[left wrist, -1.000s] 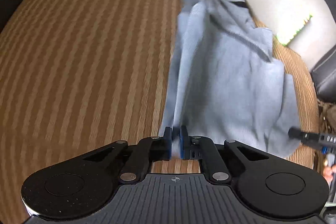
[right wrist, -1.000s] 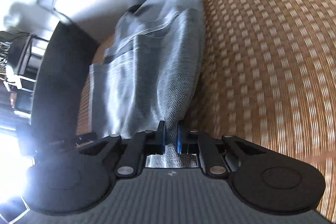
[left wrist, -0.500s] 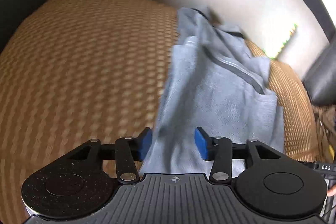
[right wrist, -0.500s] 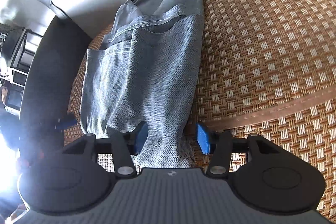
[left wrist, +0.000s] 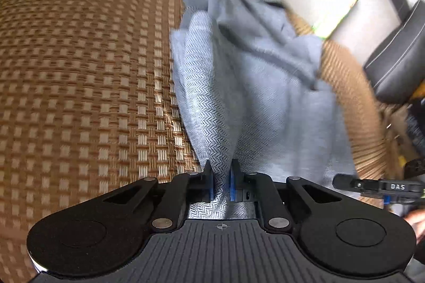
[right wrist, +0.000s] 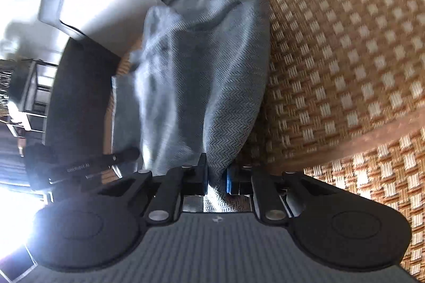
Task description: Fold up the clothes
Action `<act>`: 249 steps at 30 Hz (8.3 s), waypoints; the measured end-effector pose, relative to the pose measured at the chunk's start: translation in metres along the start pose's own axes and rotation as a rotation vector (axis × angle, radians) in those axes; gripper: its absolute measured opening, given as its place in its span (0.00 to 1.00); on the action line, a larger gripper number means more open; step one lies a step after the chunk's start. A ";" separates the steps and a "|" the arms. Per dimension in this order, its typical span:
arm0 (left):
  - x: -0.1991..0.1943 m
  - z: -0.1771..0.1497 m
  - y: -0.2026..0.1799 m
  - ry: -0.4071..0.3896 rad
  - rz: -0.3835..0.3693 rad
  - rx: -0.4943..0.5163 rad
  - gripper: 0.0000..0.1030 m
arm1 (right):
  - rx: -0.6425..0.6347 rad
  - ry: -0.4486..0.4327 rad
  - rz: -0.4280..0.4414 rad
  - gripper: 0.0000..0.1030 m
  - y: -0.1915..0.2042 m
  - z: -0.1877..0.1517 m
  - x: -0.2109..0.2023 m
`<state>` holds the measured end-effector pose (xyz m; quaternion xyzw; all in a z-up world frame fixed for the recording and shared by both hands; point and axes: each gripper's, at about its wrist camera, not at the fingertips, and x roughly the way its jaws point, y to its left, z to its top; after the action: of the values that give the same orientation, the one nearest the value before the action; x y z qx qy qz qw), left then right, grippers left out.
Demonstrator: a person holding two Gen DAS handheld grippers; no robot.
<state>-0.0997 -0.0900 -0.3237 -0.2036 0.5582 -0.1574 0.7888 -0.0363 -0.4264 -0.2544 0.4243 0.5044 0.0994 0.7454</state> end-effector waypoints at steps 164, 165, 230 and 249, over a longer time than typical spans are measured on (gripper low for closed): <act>-0.140 -0.032 0.057 -0.081 0.080 -0.126 0.48 | -0.118 -0.242 -0.250 0.52 -0.014 -0.076 -0.092; -0.144 -0.038 0.054 -0.059 0.074 -0.105 0.52 | -0.107 -0.260 -0.252 0.52 -0.011 -0.080 -0.100; -0.089 -0.053 0.035 0.071 0.108 -0.039 0.73 | -0.191 -0.128 -0.221 0.53 -0.024 -0.070 -0.128; -0.052 -0.019 0.034 0.097 -0.004 -0.048 0.82 | -0.141 -0.063 -0.145 0.70 -0.038 -0.072 -0.125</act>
<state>-0.1334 -0.0384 -0.3040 -0.2158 0.5990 -0.1552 0.7553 -0.1661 -0.4842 -0.2082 0.3359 0.5019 0.0670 0.7942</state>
